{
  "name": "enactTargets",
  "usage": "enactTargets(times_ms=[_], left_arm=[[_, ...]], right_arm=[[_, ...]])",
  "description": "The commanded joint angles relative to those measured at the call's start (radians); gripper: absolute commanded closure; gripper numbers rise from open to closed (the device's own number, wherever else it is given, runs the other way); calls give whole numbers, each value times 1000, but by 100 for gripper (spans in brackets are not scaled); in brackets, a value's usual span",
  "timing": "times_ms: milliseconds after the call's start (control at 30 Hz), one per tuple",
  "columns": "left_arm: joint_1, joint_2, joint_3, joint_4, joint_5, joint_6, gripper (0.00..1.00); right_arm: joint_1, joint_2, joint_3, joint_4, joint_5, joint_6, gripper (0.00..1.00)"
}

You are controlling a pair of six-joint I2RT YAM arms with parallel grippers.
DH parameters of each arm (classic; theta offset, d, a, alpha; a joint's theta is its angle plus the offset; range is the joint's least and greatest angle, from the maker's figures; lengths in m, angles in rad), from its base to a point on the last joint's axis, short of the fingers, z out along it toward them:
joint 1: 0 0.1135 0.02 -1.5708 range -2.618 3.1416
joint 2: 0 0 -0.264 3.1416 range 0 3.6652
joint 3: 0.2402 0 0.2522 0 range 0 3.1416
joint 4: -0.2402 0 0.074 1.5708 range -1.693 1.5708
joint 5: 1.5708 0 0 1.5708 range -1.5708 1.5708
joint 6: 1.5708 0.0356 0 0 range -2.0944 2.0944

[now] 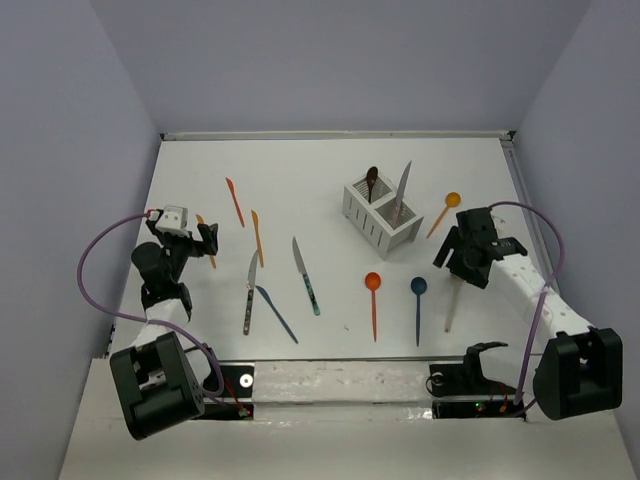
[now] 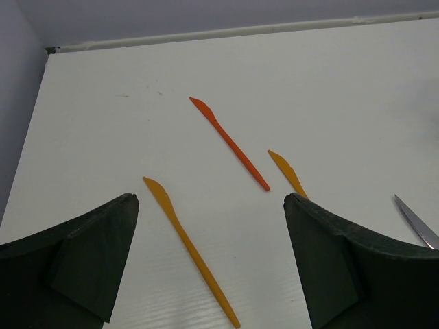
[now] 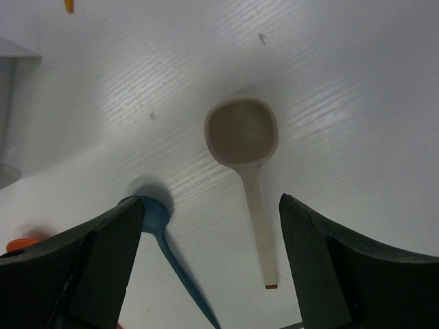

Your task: Sort the eating utensils into containers

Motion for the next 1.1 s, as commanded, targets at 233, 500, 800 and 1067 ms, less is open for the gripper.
enactTargets(times_ms=[233, 500, 800, 1067], left_arm=[[-2, -50, -19, 84, 22, 14, 1], [-1, -70, -35, 98, 27, 14, 1], [-2, -77, -38, 101, 27, 14, 1], [-1, -80, -39, 104, 25, 14, 1]], right_arm=[[-129, 143, -45, 78, -59, 35, 15], [-129, 186, -50, 93, -114, 35, 34], [-129, 217, -54, 136, -160, 26, 51], [-129, 209, -68, 170, -173, 12, 73]])
